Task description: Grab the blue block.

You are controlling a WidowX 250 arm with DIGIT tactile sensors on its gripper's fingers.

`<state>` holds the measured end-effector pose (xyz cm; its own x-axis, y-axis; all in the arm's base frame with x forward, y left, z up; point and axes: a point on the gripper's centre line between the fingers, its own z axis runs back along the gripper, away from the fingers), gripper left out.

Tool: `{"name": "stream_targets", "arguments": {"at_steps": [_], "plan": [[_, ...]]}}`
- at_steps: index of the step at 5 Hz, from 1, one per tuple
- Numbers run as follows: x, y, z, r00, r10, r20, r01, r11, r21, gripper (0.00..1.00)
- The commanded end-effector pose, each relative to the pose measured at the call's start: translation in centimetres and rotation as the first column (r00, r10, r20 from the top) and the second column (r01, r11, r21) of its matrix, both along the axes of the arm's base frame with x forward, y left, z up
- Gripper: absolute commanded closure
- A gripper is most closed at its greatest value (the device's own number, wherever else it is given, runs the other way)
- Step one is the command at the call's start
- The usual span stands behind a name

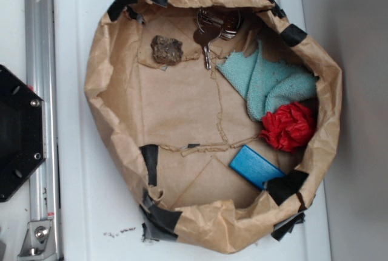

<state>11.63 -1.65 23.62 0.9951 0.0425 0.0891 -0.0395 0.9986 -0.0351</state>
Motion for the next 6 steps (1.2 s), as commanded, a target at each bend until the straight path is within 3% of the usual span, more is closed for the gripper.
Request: {"name": "stream_targets", "arguments": {"at_steps": [1,2,3,4,5,6], "plan": [[0.0,0.0,0.0,1.0,0.0,0.0,0.0,1.0,0.0,0.0],[5.0,0.7,-2.5,0.989,-0.094,0.114,0.09,0.995,0.043,0.0],[10.1,1.3,-4.6,0.98,-0.148,0.137,0.143,0.989,0.039,0.0],[14.0,2.0,-7.3,0.979,-0.169,0.117,0.167,0.985,0.031,0.0],[15.9,2.1,-10.2,0.973,-0.212,0.089,0.209,0.977,0.043,0.0],[15.8,0.0,-13.1,0.941,-0.329,0.08,0.322,0.943,0.083,0.0]]}}
